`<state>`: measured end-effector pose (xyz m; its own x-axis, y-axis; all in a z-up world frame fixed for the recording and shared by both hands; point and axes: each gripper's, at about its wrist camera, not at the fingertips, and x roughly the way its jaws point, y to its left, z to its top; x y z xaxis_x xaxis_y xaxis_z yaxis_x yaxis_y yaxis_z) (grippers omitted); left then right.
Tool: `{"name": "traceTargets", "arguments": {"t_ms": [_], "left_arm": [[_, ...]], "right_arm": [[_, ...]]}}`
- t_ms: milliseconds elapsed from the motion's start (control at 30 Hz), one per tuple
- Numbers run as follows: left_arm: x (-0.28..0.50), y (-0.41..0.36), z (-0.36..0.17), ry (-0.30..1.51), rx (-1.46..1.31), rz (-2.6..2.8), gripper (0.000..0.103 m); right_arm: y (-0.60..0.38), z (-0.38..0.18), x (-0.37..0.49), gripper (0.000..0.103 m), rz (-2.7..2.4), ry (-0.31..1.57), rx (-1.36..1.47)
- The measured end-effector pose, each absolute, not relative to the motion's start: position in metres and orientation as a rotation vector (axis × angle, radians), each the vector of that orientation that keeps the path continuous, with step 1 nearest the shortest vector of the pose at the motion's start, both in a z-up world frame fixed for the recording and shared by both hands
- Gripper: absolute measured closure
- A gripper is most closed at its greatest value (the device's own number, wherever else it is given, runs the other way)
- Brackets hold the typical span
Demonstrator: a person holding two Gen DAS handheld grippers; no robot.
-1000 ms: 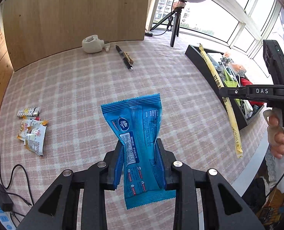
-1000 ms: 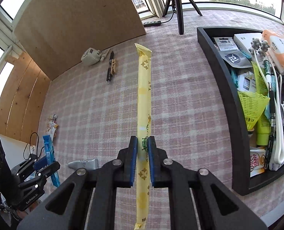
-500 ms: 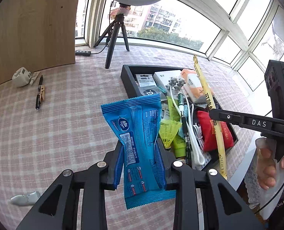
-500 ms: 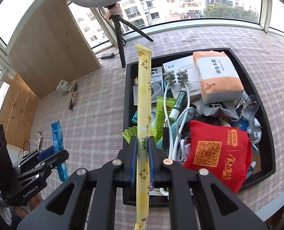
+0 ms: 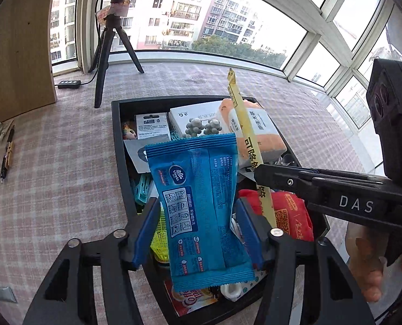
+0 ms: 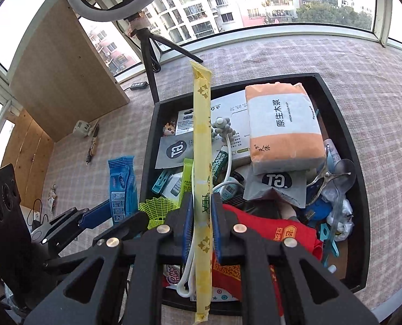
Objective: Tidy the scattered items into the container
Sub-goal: 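Carry both items to the black tray and open both grippers inside, then move the right gripper to the silver tube while the left approaches the coffee sachets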
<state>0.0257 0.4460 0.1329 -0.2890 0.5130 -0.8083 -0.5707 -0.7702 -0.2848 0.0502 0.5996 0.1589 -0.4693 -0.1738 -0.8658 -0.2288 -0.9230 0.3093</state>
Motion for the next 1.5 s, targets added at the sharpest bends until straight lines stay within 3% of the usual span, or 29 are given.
{"name": "traceTargets", "arguments": {"t_ms": [33, 67, 300, 767, 1233, 1500], "left_arm": [[0.026, 0.448, 0.133, 0.081, -1.27, 2.095, 0.035], [0.026, 0.449, 0.133, 0.089, -1.265, 2.096, 0.035], [0.022, 0.44, 0.136, 0.105, -1.265, 2.142, 0.035], [0.018, 0.358, 0.143, 0.088, -1.277, 2.242, 0.035], [-0.012, 0.155, 0.143, 0.062, -1.356, 2.415, 0.035], [-0.036, 0.044, 0.12, 0.095, -1.457, 2.467, 0.035]], "right_arm": [[0.603, 0.158, 0.048, 0.065, 2.574, 0.614, -1.611], [0.606, 0.159, 0.048, 0.062, 2.58, 0.635, -1.592], [0.613, 0.168, 0.051, 0.055, 2.606, 0.644, -1.538], [0.56, 0.176, 0.027, 0.055, 2.665, 0.601, -1.571], [0.416, 0.181, -0.013, 0.055, 2.761, 0.541, -1.63], [0.305, 0.157, -0.019, 0.055, 2.869, 0.299, -1.82]]}}
